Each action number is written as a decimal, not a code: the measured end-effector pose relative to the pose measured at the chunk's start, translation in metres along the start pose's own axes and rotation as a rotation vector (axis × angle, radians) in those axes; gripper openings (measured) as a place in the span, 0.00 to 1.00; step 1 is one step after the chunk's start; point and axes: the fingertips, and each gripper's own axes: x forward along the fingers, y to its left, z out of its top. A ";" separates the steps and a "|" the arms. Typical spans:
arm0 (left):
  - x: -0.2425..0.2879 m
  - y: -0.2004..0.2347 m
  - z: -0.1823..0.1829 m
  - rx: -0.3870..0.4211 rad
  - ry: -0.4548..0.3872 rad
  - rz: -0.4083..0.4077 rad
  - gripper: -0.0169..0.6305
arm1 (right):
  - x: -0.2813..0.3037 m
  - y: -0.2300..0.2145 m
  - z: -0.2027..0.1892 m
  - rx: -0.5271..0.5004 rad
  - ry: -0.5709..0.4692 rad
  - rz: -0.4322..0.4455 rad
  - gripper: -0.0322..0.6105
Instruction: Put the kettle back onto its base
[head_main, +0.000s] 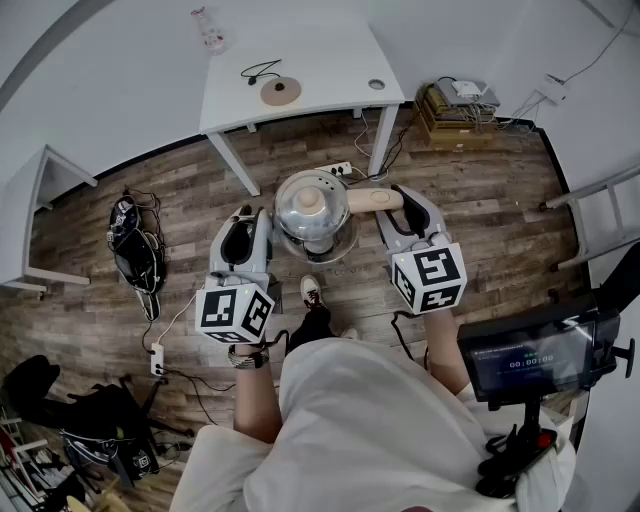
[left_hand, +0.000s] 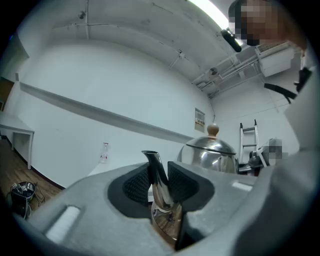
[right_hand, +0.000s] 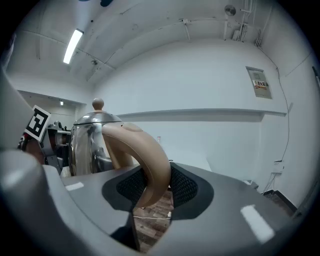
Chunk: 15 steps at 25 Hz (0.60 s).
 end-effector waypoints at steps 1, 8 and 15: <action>0.003 0.002 0.001 -0.001 0.000 0.000 0.19 | 0.003 -0.001 0.001 -0.001 0.001 -0.001 0.26; 0.027 0.022 0.005 -0.008 0.001 -0.008 0.19 | 0.031 -0.004 0.009 0.001 0.002 -0.015 0.26; 0.067 0.051 0.010 -0.015 0.002 -0.019 0.19 | 0.074 -0.013 0.019 0.004 0.000 -0.025 0.27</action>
